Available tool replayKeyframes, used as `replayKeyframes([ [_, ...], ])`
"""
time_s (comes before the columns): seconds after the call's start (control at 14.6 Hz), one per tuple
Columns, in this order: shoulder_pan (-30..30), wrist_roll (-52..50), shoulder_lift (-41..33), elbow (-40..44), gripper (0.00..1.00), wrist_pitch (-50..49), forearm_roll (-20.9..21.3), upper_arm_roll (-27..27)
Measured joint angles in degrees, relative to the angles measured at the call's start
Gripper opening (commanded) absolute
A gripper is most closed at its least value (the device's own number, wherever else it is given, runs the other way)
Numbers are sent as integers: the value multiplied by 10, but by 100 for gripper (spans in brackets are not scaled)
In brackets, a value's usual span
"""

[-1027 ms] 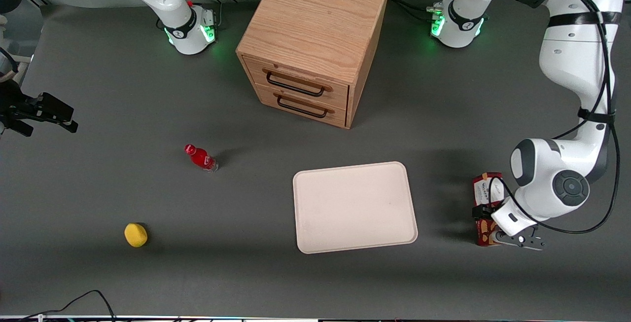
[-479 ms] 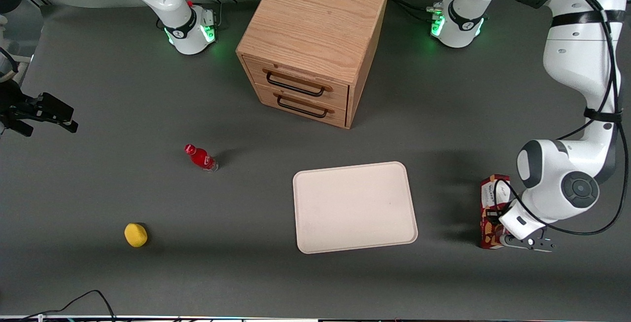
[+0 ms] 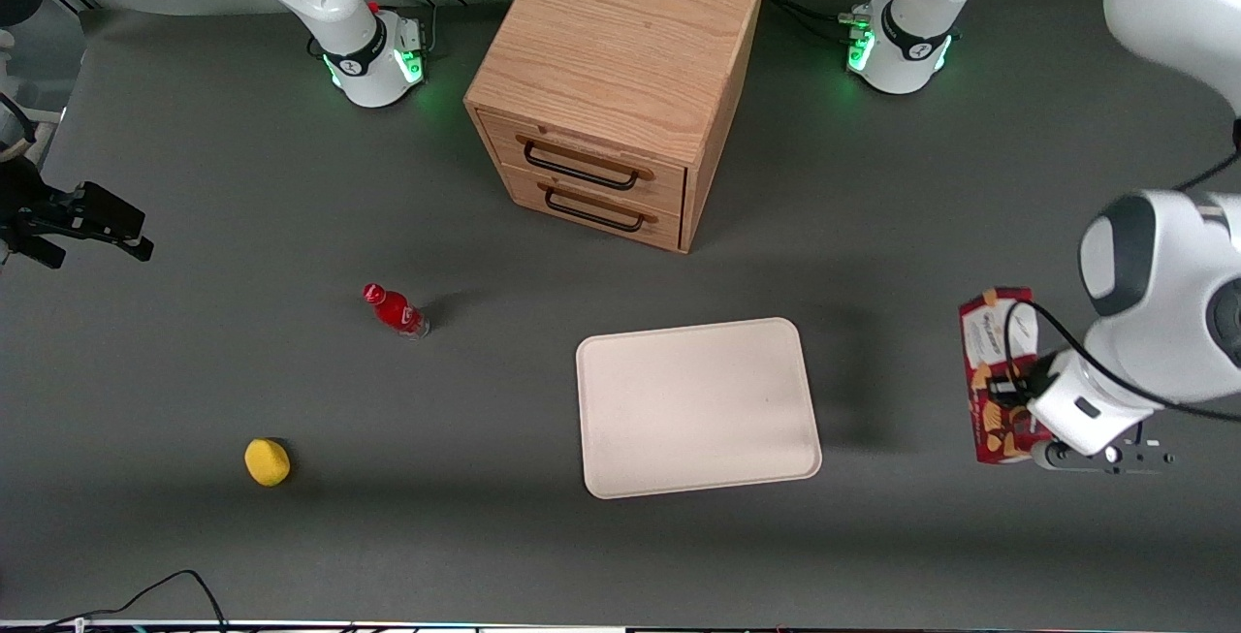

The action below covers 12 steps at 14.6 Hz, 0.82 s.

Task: Place red cookie box on tray
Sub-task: 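Lift the box and carry it with the left gripper over the tray, then lower the box onto the tray and open the left gripper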

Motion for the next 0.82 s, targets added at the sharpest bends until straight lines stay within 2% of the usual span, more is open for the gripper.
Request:
replayKeyframes([
  [0.27, -100, -179, 11, 5, 0, -1, 1, -2],
  [0.41, -138, -237, 45, 4, 0, 51, 2, -1],
  [0.82, -165, -261, 150, 7, 0, 153, 3, -1],
])
